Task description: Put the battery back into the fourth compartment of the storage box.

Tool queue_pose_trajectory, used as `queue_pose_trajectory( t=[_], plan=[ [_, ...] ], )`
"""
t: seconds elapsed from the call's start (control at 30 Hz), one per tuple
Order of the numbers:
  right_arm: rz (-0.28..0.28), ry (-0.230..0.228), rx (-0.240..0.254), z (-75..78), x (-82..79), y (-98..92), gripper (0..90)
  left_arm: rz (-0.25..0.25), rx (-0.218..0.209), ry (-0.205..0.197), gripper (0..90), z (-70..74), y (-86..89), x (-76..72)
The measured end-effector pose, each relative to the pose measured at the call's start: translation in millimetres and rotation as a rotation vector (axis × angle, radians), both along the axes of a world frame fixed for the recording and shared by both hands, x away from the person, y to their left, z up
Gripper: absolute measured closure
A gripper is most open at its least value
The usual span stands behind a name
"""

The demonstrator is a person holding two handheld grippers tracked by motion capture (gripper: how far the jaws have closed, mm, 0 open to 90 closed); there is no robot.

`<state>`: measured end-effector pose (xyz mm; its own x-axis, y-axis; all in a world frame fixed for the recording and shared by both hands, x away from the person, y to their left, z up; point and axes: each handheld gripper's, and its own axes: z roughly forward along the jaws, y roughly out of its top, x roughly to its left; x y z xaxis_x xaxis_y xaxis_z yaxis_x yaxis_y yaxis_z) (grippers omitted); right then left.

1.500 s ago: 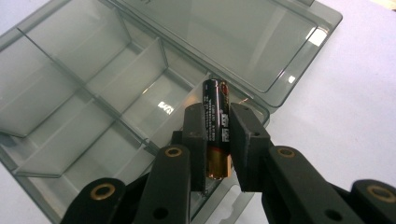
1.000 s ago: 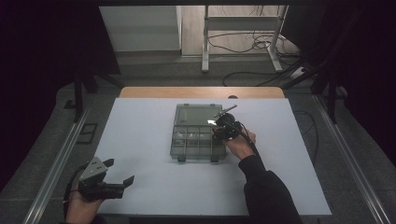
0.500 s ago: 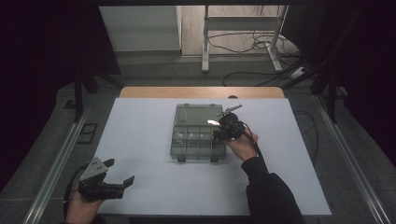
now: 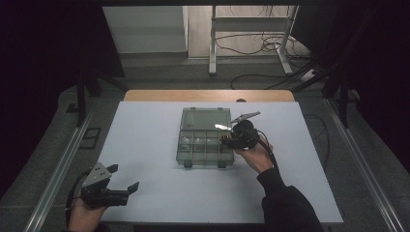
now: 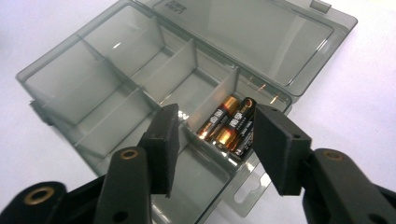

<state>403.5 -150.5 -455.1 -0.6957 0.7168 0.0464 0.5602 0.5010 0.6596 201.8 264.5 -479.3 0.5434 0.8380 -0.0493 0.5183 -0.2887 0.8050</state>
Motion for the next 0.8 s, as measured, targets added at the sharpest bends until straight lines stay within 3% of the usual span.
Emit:
queue_pose_trajectory(
  t=[0.8],
  plan=[
    [0.075,-0.060,0.019,12.1,-39.5,-8.6,30.5,0.002,-0.009,-0.001,3.7,0.9,0.9,-0.5]
  ],
)
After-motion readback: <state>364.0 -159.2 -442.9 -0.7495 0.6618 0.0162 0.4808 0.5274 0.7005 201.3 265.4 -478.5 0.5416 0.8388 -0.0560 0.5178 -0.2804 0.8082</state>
